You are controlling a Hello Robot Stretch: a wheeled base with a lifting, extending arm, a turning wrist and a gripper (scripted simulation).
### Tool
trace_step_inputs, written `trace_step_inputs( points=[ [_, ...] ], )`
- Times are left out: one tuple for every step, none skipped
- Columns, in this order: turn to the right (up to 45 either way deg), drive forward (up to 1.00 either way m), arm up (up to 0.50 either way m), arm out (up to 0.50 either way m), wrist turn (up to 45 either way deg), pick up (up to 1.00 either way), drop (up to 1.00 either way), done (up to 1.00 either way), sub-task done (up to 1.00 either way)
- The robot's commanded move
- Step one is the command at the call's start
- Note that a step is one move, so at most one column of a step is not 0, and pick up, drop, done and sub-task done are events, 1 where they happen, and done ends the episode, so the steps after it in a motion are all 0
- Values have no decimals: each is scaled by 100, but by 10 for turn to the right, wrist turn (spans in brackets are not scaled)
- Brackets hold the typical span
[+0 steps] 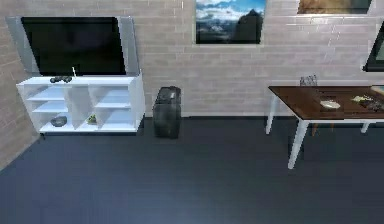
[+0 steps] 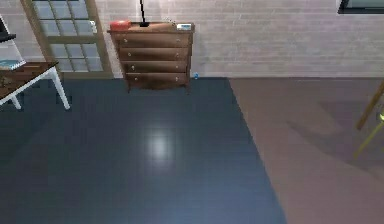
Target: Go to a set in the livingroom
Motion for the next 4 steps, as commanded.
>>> trace_step_inputs(
  points=[
    [450, 0, 0, 0, 0, 0, 0, 0, 0],
    [420, 0, 0, 0, 0, 0, 0, 0, 0],
    [0, 30, 0, 0, 0, 0, 0, 0, 0],
    [-450, 0, 0, 0, 0, 0, 0, 0, 0]
  ],
)
